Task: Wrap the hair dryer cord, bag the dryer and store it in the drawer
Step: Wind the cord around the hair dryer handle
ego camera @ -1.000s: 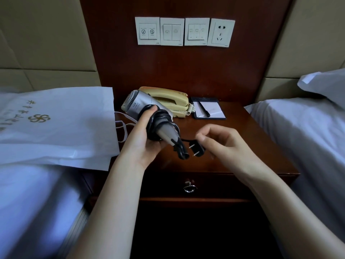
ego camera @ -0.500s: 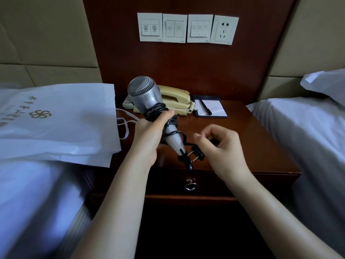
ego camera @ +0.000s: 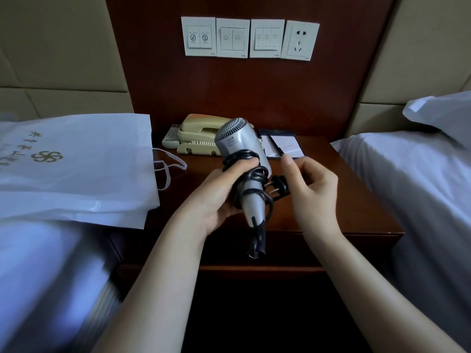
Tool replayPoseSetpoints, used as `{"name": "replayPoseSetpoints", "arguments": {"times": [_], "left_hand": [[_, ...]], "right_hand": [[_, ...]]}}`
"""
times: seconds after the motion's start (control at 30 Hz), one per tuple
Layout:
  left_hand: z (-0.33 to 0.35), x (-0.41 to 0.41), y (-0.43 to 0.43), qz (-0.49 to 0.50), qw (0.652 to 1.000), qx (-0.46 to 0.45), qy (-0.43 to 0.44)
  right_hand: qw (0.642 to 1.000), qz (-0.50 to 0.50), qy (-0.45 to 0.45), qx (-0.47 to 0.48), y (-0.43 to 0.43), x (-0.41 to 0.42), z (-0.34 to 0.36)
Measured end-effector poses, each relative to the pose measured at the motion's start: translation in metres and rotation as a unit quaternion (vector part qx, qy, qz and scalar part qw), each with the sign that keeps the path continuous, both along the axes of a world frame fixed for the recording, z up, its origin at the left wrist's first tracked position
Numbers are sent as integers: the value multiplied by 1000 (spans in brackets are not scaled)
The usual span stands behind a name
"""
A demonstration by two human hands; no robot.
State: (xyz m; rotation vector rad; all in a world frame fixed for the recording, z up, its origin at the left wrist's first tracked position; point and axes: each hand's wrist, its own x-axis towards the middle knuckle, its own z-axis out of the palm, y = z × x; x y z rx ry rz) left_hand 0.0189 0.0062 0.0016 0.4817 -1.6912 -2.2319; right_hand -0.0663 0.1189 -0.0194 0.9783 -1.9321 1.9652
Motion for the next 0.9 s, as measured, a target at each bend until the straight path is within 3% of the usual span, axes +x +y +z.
{"name": "replayPoseSetpoints", "arguments": {"times": [0.1,0.33,0.53,0.9], "left_hand": [[-3,-1,8,-25,998,55,4],[-8,-1,19,-20,996,88,10],[-11,-11,13,85,992,86,-35],[-20,-14,-1,146,981,118,-46]], "right_hand": [[999,17,28,-19,-1,3,-4],[997,79,11,-22,-3,1,-7],[986,156,35,44,-1,3,-8],[954,189,170,160,2,10,-4]]}}
